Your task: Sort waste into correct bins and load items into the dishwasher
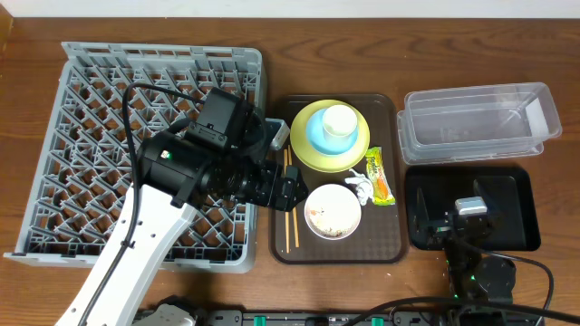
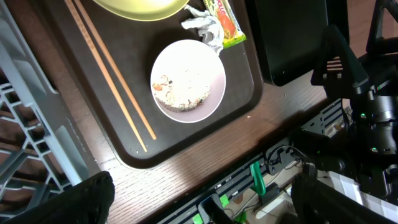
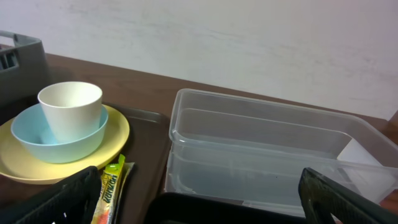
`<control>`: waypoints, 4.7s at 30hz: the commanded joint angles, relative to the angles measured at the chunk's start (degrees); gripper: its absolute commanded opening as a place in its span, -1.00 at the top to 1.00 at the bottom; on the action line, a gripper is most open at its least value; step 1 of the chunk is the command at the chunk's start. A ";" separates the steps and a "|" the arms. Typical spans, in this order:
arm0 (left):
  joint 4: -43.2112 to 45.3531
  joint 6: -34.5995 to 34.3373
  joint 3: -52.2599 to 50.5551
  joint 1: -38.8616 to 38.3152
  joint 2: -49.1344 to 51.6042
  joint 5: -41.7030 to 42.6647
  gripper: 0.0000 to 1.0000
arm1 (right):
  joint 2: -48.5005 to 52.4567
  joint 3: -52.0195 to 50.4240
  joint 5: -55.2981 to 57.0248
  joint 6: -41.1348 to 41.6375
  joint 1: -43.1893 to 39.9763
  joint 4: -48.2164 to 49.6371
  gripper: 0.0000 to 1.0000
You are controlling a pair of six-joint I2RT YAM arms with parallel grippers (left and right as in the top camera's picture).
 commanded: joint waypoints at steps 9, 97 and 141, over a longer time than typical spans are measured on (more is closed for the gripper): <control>0.00 0.98 -0.57 -0.07 0.33 0.11 -0.86 | -0.11 -0.07 -0.07 -0.35 0.31 -0.24 -0.98; 19.12 -17.44 -26.43 -4.04 1.29 -19.39 0.62 | -0.11 -0.07 -0.07 -0.35 0.31 -0.24 -0.99; 41.86 -22.53 -26.49 -18.71 17.84 -17.25 0.83 | -0.11 -0.07 -0.07 -0.35 0.31 -0.24 -0.98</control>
